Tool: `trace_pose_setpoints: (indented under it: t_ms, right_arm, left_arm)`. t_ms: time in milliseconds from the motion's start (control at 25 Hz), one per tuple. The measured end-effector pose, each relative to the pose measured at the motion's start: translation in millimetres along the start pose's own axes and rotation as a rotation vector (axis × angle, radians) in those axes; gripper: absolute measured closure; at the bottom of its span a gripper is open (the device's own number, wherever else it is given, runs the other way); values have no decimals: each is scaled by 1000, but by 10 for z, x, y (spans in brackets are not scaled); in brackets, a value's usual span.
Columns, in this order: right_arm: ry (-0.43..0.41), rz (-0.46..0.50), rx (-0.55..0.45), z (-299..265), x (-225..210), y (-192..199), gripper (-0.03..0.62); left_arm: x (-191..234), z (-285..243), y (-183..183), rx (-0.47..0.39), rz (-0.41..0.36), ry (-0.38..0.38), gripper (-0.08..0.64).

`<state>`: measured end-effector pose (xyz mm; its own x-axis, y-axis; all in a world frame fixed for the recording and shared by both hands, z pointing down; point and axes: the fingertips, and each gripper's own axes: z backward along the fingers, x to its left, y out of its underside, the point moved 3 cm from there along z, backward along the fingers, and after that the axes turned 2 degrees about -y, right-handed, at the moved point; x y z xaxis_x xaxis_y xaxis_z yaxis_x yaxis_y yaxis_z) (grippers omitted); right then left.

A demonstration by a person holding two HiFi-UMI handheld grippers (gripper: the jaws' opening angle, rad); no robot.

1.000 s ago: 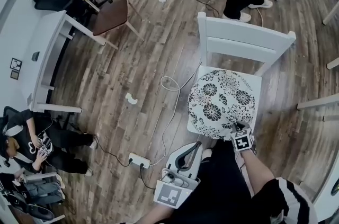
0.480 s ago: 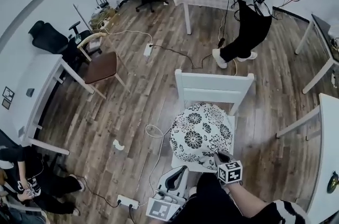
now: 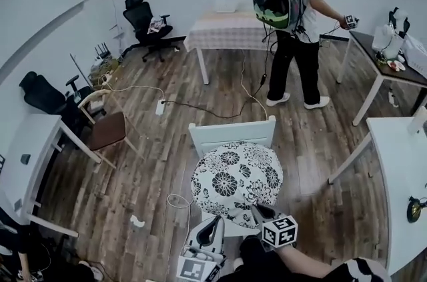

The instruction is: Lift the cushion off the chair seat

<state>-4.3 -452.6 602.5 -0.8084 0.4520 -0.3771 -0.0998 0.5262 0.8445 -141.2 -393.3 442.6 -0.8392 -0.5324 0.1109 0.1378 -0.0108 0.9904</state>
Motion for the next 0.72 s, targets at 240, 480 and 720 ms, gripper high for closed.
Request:
trace_pose_setpoints:
  t_ms: [240, 480, 720]
  right_arm:
    - [-24, -6, -83, 258, 127, -202, 561]
    - [4, 28, -113, 476, 180, -182, 561]
    - [3, 30, -147, 614, 242, -260, 561]
  left_arm:
    - [-185, -47, -62, -16, -20, 41, 561]
    - [-357, 42, -61, -4, -42, 81, 560]
    - [-399, 73, -93, -12, -16, 67, 561]
